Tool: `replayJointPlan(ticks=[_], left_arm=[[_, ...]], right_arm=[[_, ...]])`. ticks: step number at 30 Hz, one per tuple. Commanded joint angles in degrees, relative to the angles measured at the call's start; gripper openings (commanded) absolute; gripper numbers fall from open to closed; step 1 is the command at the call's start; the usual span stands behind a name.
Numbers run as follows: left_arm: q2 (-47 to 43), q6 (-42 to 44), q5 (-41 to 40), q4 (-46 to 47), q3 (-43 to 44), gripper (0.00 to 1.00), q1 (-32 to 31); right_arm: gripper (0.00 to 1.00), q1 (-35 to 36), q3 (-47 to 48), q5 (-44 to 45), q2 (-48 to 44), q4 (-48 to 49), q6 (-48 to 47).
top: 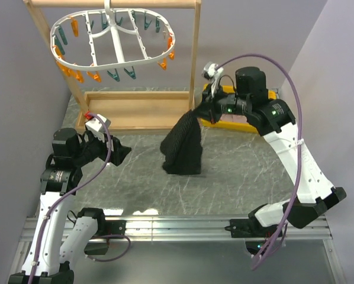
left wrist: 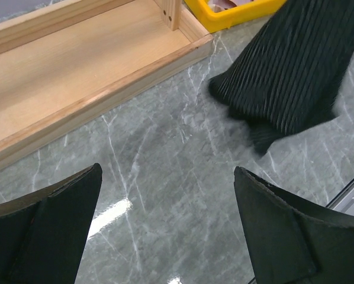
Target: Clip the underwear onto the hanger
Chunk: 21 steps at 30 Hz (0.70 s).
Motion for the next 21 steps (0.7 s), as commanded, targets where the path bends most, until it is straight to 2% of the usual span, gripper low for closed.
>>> replayJointPlan(ticks=[1,3,6,8,12,15,18,21], left_arm=[[-0.5,-2.5,0.4,0.2,2.0,0.99,-0.1],[-0.4,-2.4,1.3,0.3,1.7,0.99,-0.1],[0.9,0.5,2.6,-0.8,1.1,0.99,-0.1],[3.3,6.0,6.7,-4.0,1.2,0.99,-0.1],[8.7,10.7,7.7,-5.8,0.8,0.99,-1.4],[13.5,12.4,2.7,-4.3,0.4,0.97,-5.1],[17.8,11.6,-4.2,-1.4,0.4,0.93,-13.5],[23.4,10.0,-8.1,2.6,1.5,0.90,-16.6]], right_arm=[[0.00,1.9,-4.5,-12.0,-5.7,-3.0,-2.2],[0.00,2.3,-8.8,-14.0,-8.0,-5.8,-7.0],[0.00,2.2,-18.5,-11.2,-11.5,-14.3,-17.9],[0.00,2.2,-28.0,-4.8,-13.4,-17.9,-25.5],[0.00,0.4,-44.2,8.2,-14.9,-14.6,-30.9],[0.00,-1.6,-47.0,12.4,-13.5,-13.0,-32.7],[0.00,-3.4,-47.3,14.2,-10.5,-12.9,-33.1],[0.00,-5.5,-48.2,16.7,-9.5,-11.8,-33.2]])
